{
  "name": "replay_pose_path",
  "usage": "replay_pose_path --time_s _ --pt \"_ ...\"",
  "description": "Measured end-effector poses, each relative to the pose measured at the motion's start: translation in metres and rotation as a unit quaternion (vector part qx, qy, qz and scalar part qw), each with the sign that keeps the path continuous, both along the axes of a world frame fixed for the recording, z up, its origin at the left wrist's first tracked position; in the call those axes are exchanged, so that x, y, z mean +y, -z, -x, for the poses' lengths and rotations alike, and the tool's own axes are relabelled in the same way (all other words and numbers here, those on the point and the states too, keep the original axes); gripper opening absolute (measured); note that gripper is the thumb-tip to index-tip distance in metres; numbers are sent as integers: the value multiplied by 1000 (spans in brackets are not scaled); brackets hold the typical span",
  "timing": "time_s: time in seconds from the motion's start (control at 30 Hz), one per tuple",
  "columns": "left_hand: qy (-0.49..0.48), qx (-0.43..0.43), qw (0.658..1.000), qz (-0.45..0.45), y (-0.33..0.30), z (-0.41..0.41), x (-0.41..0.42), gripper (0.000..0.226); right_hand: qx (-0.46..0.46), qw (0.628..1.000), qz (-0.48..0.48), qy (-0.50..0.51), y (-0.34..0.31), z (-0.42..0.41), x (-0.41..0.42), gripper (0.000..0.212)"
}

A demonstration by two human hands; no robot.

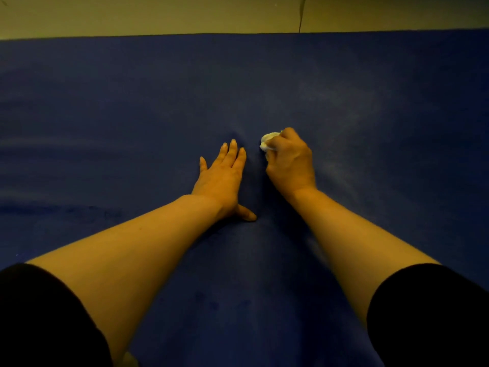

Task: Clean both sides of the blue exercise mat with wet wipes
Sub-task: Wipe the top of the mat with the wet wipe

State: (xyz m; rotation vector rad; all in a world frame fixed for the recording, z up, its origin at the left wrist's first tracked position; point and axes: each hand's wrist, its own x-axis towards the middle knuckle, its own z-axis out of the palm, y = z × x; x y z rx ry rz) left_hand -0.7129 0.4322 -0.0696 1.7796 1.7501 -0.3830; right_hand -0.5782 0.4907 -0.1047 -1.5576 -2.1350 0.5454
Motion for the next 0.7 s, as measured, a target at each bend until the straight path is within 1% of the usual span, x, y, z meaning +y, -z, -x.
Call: replay_pose_path --time_s 0.07,0.2,0.27,0.33,0.43,0.5,0.57,0.67,0.7 --pt "1 0 1000 3 0 0 1 136 -10 1000 -4 17 -2 -15 13 19" --pt "-1 3 1000 1 1 0 1 137 -24 983 34 179 -6 -30 33 21" --pt "-2 1 1000 1 1 0 1 136 -19 977 37 208 -6 -17 30 21" --pt "-1 1 1000 2 0 -1 1 137 -3 985 19 170 -3 4 21 20" --pt "0 0 1000 10 -4 1 4 137 -2 1000 6 28 0 25 6 17" --pt "2 -1 1000 18 -6 2 8 137 -16 999 13 -28 -1 19 14 17" --pt "8 5 1000 29 -9 2 11 137 -29 999 21 -18 -3 0 32 20" --pt "31 22 998 56 -13 5 15 137 -64 993 41 90 -8 -21 52 22" --pt "47 31 996 73 -17 5 17 136 -83 989 53 107 -11 -21 52 21"
